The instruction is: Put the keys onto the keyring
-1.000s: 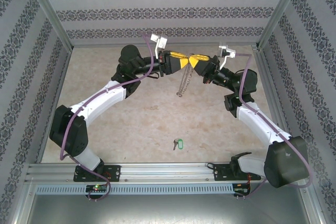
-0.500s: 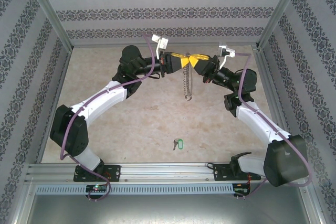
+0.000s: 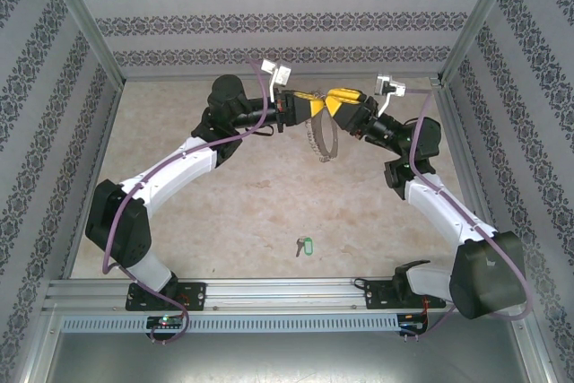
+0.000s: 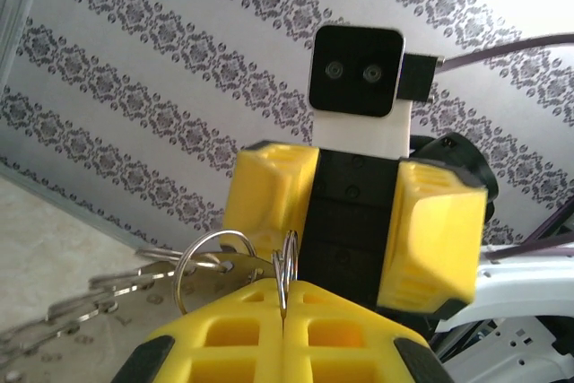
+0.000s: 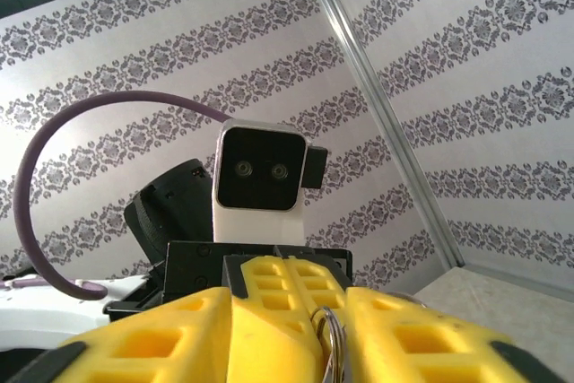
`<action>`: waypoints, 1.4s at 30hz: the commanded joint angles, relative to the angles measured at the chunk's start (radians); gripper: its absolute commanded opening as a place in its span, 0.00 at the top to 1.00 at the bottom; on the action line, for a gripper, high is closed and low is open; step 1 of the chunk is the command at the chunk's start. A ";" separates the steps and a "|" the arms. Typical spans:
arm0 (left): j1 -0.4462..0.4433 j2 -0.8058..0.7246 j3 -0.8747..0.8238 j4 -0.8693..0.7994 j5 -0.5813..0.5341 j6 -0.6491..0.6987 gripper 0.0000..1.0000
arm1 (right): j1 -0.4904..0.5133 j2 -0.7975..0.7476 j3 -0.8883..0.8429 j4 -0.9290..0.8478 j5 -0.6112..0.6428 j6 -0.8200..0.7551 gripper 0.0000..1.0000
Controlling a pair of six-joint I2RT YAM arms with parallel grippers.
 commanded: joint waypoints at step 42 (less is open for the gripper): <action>-0.009 0.073 0.495 -1.117 0.137 0.759 1.00 | -0.014 -0.040 -0.069 -0.005 -0.265 0.002 0.74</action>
